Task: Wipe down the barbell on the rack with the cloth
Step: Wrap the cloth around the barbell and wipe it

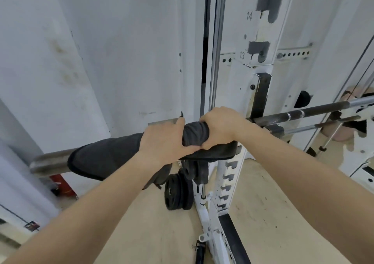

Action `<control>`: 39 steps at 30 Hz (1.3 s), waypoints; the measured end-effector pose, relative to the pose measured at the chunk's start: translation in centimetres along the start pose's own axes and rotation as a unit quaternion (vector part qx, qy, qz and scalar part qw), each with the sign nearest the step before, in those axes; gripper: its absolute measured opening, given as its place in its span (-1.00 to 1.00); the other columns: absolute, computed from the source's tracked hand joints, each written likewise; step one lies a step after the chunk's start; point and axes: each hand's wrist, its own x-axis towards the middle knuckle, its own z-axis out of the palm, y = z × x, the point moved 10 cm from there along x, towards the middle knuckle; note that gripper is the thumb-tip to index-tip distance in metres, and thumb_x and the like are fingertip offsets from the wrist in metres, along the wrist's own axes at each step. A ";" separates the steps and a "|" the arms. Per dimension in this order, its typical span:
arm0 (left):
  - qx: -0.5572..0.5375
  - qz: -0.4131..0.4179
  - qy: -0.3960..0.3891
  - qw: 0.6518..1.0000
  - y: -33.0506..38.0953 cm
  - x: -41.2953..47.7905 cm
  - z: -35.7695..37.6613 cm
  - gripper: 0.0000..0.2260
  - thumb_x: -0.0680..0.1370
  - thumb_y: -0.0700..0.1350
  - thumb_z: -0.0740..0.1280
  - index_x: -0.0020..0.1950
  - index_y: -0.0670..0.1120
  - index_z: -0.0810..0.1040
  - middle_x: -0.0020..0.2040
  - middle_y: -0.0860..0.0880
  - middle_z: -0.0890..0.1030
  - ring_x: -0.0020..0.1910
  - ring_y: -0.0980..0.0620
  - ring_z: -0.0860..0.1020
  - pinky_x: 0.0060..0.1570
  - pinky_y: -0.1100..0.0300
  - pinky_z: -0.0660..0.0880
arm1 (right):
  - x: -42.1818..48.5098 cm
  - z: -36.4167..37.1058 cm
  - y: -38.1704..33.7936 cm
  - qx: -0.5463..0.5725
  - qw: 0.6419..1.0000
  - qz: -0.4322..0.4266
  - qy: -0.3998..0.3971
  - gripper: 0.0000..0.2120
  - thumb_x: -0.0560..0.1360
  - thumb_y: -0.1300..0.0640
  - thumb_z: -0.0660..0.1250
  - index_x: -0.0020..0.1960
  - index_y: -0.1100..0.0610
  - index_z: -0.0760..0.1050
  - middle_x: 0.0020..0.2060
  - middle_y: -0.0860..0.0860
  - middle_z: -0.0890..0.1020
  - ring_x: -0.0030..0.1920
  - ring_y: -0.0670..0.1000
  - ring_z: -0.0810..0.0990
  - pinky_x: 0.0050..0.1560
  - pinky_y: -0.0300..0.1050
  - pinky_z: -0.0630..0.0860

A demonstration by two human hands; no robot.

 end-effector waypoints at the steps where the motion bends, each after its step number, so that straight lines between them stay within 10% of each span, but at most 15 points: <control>1: -0.033 0.000 -0.062 0.998 0.1 0.7 0.9 -0.38 0.35 0.53 0.25 0.04 0.02 0.35 -0.25 0.15 0.43 -0.29 0.08 0.45 -0.27 0.13 0.39 | -0.9 -0.2 -0.1 -0.019 0.996 -0.009 0.083 -0.50 0.21 -0.35 0.42 -0.08 0.03 0.57 -0.25 -0.05 0.61 -0.20 0.03 0.60 -0.19 -0.05 0.58; 5: -0.177 -0.018 -0.269 0.947 0.8 2.9 3.3 -0.45 0.30 0.37 0.48 0.01 -0.02 0.49 -0.13 0.06 0.58 -0.18 0.08 0.54 -0.15 0.13 0.49 | -4.4 -0.6 -1.1 -0.033 0.949 -0.030 0.313 -0.47 0.24 -0.27 0.39 -0.04 0.14 0.59 -0.15 0.04 0.64 -0.11 0.12 0.58 -0.16 0.01 0.57; 12: 0.086 0.001 0.040 0.996 2.0 0.8 0.2 -0.67 0.44 0.12 0.33 0.03 -0.05 0.36 -0.33 0.06 0.42 -0.39 -0.03 0.47 -0.39 0.14 0.34 | 0.3 0.2 -0.4 -0.018 1.000 -0.024 0.001 -0.59 0.22 -0.32 0.42 -0.25 -0.01 0.44 -0.39 -0.06 0.53 -0.36 0.00 0.52 -0.32 -0.11 0.47; 18: -0.110 -0.047 -0.224 0.967 0.5 2.9 3.0 -0.56 0.26 0.29 0.47 -0.11 0.03 0.44 -0.20 0.05 0.57 -0.24 0.03 0.55 -0.26 0.14 0.45 | -3.9 -0.8 -1.8 -0.075 0.945 -0.034 0.318 -0.71 0.26 -0.05 0.47 -0.18 0.12 0.52 -0.31 0.03 0.58 -0.24 0.13 0.56 -0.32 -0.04 0.50; 24: 0.092 -0.017 0.053 0.994 2.2 0.6 0.0 -0.68 0.40 0.10 0.37 0.00 -0.06 0.41 -0.29 0.03 0.48 -0.35 -0.03 0.51 -0.38 0.12 0.38 | 0.4 0.0 -0.8 -0.011 0.998 -0.017 -0.052 -0.62 0.24 -0.26 0.46 -0.25 0.02 0.45 -0.38 -0.03 0.54 -0.38 -0.03 0.49 -0.32 -0.13 0.46; 30: -0.101 -0.067 -0.259 0.958 0.6 2.9 3.2 -0.56 0.25 0.24 0.49 -0.07 -0.01 0.50 -0.18 0.03 0.59 -0.22 0.01 0.57 -0.21 0.12 0.51 | -2.9 -1.2 -2.0 -0.092 0.959 -0.052 0.261 -0.66 0.25 -0.15 0.46 -0.26 0.05 0.41 -0.41 -0.06 0.49 -0.34 0.08 0.51 -0.37 -0.14 0.31; 35: 0.034 -0.040 -0.085 0.995 1.6 1.9 1.5 -0.63 0.35 0.18 0.40 -0.04 -0.04 0.42 -0.30 0.06 0.44 -0.31 0.00 0.49 -0.32 0.13 0.39 | 0.9 0.6 -0.5 0.007 0.998 -0.041 -0.054 -0.59 0.22 -0.28 0.49 -0.24 0.02 0.50 -0.40 -0.05 0.56 -0.38 -0.05 0.51 -0.34 -0.15 0.45; 37: 0.059 -0.019 -0.035 0.997 2.3 1.6 0.7 -0.63 0.38 0.16 0.38 0.01 -0.04 0.42 -0.31 0.06 0.42 -0.33 -0.02 0.46 -0.32 0.11 0.36 | 1.3 0.6 -0.4 0.032 0.996 -0.041 -0.066 -0.59 0.20 -0.28 0.51 -0.25 0.02 0.52 -0.40 -0.05 0.57 -0.39 -0.06 0.51 -0.35 -0.16 0.45; 39: -0.014 -0.031 -0.148 0.988 1.5 2.7 2.1 -0.60 0.32 0.20 0.43 -0.03 -0.03 0.46 -0.26 0.04 0.52 -0.27 -0.01 0.54 -0.27 0.09 0.48 | 0.1 0.0 -0.5 0.011 0.999 -0.035 0.027 -0.60 0.23 -0.31 0.44 -0.22 0.00 0.50 -0.39 -0.08 0.55 -0.37 -0.05 0.50 -0.31 -0.14 0.48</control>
